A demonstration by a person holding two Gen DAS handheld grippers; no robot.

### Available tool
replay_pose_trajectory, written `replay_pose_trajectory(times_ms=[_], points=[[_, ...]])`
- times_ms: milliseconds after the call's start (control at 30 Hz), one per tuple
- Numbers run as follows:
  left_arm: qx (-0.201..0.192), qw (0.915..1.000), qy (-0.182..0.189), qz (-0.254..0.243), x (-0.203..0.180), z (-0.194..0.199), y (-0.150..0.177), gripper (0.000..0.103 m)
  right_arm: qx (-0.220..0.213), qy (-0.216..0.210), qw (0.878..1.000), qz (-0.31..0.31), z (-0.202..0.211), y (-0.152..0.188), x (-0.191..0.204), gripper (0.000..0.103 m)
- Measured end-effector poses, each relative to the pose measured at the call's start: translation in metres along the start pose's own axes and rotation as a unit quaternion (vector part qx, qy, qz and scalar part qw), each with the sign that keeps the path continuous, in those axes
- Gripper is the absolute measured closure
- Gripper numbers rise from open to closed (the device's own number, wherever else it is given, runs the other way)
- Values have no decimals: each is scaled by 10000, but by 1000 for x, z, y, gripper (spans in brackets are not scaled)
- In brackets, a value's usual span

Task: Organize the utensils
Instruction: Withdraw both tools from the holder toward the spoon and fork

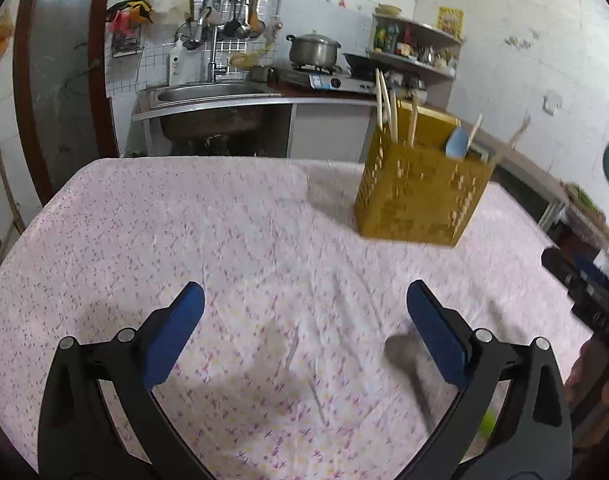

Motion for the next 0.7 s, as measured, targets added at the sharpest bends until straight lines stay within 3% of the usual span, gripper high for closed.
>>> replay_pose_trajectory(times_ms=[100, 267, 367, 533, 700], points=[[-18, 9999, -121, -32, 4, -6, 17, 5, 176, -61, 9997, -150, -9, 20, -2, 5], [-52, 9997, -214, 122, 17, -14, 24, 5, -5, 133, 9990, 430, -10, 31, 8, 5], [15, 9996, -260, 53, 22, -22, 20, 5, 0, 28, 9989, 477, -9, 35, 14, 5], [518, 9982, -158, 269, 25, -31, 30, 5, 462, -136, 9954, 831, -16, 49, 30, 5], [704, 9973, -96, 182, 19, -35, 37, 5, 994, -457, 9900, 888, -20, 62, 44, 6]])
Point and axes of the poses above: each gripper's, at about its wrist camera, not at the fingertips, and z roughly against the way its jaws point, x to its left, y to its underside, the point moved 4 cm from there along -z, roughly the way its jaws point, and after that the axes turned 7 degrees about -x, right-handed, at the moved point
